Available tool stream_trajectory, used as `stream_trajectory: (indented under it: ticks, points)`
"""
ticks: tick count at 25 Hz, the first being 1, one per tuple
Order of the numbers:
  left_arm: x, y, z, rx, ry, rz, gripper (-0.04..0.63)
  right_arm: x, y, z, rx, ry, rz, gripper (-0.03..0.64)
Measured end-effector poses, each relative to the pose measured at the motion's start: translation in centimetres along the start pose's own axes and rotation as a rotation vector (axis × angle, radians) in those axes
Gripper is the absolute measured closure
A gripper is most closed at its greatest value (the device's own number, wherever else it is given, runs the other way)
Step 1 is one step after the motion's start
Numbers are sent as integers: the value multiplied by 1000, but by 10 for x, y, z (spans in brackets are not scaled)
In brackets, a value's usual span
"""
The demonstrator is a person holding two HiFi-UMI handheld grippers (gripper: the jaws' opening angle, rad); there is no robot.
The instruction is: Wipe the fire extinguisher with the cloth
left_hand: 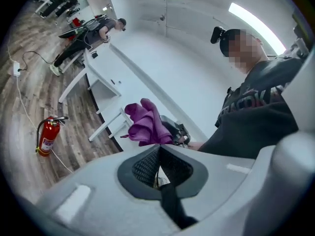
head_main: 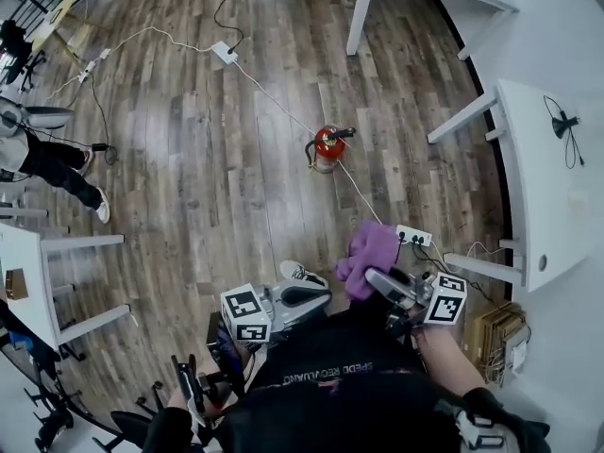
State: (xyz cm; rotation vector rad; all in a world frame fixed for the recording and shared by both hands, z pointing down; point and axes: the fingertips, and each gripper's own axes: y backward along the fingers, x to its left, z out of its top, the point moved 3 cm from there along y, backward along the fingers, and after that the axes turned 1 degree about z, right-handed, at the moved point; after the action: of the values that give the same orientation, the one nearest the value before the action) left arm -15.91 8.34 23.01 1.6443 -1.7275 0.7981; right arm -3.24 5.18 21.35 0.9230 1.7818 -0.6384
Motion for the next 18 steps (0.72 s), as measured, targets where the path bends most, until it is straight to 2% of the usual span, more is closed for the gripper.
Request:
stream_trajectory:
  ticks: [3,5,9,13,18]
  points:
    - [-34,-6,4,13,-25,-47,597,17,8,3,9,36,33,543]
    - [-53,-12,3,12,-55,-40,597,32,16,8,22,69,67,543]
    - [-84,-32,-6,-39,-111,36,597,57,45,13,48,125,137,543]
    - [-110,-60,-29,-79,-157,131,597,69,91,10,54,132,180,543]
    - [-126,-79,-42,-136,-178,223,597,79,131,1,73,137,214,543]
